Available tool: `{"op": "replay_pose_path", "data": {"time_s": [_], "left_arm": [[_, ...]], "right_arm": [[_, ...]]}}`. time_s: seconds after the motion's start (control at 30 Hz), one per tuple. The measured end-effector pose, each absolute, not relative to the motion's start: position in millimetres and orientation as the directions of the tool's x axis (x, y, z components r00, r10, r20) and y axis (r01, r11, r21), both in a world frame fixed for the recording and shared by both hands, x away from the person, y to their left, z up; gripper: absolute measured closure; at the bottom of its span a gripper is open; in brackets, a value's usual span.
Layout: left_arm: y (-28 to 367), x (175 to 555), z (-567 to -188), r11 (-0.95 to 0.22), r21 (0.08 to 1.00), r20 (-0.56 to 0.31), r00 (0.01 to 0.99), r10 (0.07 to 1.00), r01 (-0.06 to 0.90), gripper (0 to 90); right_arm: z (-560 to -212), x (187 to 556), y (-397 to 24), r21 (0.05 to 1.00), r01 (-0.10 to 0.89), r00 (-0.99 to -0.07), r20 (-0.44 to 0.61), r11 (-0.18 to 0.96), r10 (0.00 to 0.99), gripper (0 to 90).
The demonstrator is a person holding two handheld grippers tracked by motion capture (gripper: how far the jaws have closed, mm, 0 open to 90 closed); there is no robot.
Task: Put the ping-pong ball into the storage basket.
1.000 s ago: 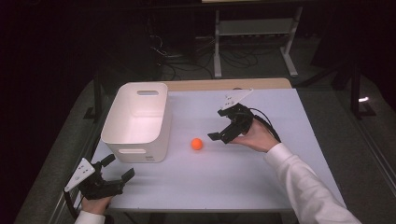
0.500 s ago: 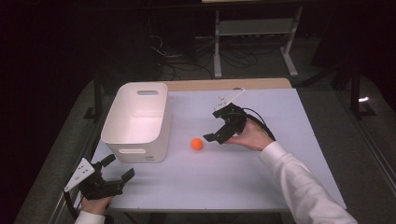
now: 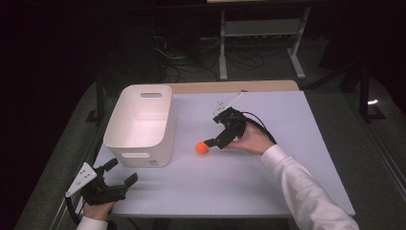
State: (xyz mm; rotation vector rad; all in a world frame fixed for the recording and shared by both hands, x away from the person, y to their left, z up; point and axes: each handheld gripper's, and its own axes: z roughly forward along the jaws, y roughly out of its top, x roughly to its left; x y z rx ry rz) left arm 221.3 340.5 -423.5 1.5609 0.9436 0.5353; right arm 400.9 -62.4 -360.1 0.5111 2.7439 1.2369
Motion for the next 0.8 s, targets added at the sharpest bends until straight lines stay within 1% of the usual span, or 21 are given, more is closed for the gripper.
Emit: {"op": "replay_pose_path", "data": {"time_s": [0.07, 0.17, 0.2, 0.3, 0.57, 0.8], "left_arm": [[341, 221, -423, 0.001, 0.962, -0.163, 0.568, 0.807, 0.274, 0.0], [341, 221, -424, 0.002, 0.962, -0.164, 0.568, 0.806, 0.274, 0.0], [340, 221, -424, 0.003, 0.962, -0.165, 0.569, 0.806, 0.274, 0.0], [340, 221, -423, 0.003, 0.961, -0.165, 0.569, 0.806, 0.275, 0.0], [340, 222, -424, 0.006, 0.962, -0.167, 0.572, 0.803, 0.272, 0.0], [340, 221, -424, 0.007, 0.962, -0.168, 0.570, 0.804, 0.273, 0.0]], "right_arm": [[-363, 403, -60, 0.744, 0.248, -0.945, 0.045, 0.620, 0.324, 0.0], [-363, 402, -58, 0.737, 0.268, -0.941, 0.064, 0.621, 0.331, 0.0], [-364, 403, -57, 0.739, 0.253, -0.945, 0.050, 0.624, 0.324, 0.0], [-365, 402, -54, 0.731, 0.281, -0.939, 0.077, 0.622, 0.334, 0.0], [-371, 406, -47, 0.726, 0.241, -0.952, 0.049, 0.644, 0.301, 0.0], [-377, 406, -40, 0.708, 0.253, -0.953, 0.066, 0.660, 0.295, 0.0]]}}
